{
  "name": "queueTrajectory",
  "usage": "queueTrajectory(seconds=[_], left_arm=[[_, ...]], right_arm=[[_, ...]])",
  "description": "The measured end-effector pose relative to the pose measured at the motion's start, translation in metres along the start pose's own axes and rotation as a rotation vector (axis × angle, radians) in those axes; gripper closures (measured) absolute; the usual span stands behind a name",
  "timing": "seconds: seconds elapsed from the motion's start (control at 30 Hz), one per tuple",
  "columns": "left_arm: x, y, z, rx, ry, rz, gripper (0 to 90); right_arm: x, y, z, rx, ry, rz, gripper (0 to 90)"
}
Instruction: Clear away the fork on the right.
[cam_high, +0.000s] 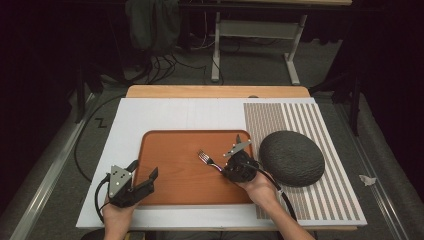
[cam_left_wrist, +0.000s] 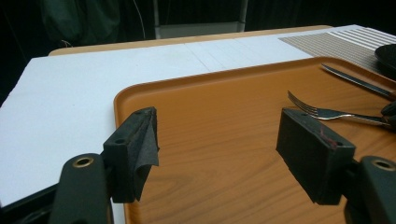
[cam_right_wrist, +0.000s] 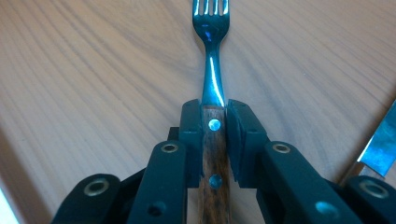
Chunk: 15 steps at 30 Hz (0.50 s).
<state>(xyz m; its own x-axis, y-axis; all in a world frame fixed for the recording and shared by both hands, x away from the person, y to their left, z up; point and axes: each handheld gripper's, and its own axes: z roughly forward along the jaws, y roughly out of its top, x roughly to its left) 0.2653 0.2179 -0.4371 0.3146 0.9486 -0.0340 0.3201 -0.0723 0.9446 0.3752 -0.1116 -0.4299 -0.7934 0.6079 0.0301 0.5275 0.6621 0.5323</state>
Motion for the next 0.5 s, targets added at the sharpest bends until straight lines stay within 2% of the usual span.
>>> queueTrajectory(seconds=[0.4, 0.5], left_arm=[[0.0001, 0.0000, 0.0001, 0.003, -0.001, 0.001, 29.5], [0.0001, -0.0001, -0.0001, 0.002, -0.001, 0.000, 29.5]], right_arm=[[-0.0034, -0.0002, 0.0016, 0.000, -0.029, 0.002, 77.7], [-0.0038, -0.0002, 0.0010, 0.000, -0.026, 0.008, 73.7]])
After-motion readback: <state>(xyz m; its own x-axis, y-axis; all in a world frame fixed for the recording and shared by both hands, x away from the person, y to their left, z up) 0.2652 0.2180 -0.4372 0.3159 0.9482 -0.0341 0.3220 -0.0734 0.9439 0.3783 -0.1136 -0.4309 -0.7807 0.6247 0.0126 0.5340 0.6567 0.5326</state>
